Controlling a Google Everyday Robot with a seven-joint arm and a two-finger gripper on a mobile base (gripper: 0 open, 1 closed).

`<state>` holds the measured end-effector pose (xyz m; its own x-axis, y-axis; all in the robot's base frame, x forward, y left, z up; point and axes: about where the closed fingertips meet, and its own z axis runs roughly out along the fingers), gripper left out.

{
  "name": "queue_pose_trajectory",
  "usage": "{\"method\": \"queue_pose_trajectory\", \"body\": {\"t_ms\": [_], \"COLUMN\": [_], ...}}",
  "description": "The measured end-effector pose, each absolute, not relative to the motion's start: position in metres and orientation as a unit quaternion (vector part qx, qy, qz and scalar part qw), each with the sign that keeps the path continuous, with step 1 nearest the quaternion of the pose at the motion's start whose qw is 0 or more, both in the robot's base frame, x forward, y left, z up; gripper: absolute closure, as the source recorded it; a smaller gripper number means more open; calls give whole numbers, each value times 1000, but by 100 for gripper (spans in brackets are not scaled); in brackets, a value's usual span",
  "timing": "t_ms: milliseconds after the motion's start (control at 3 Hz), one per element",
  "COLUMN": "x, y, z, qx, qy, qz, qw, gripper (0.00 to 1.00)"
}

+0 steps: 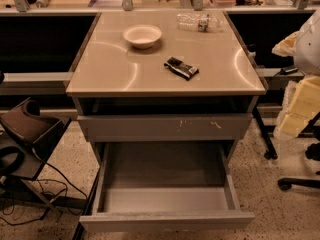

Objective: Close middle drawer

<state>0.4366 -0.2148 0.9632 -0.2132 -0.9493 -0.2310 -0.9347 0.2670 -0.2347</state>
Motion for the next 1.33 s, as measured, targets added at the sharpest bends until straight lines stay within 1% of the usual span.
{"method": "queue_pose_trajectory", "body": {"t_ms": [667,1000,1333], "x": [393,370,341], "y": [-179,-163,-166], "z": [891,832,747], "qx": [-590,-569,-545], "qy": [774,781,805], "qz": [27,60,90], "qw": [228,250,216], "gripper": [0,0,0]}}
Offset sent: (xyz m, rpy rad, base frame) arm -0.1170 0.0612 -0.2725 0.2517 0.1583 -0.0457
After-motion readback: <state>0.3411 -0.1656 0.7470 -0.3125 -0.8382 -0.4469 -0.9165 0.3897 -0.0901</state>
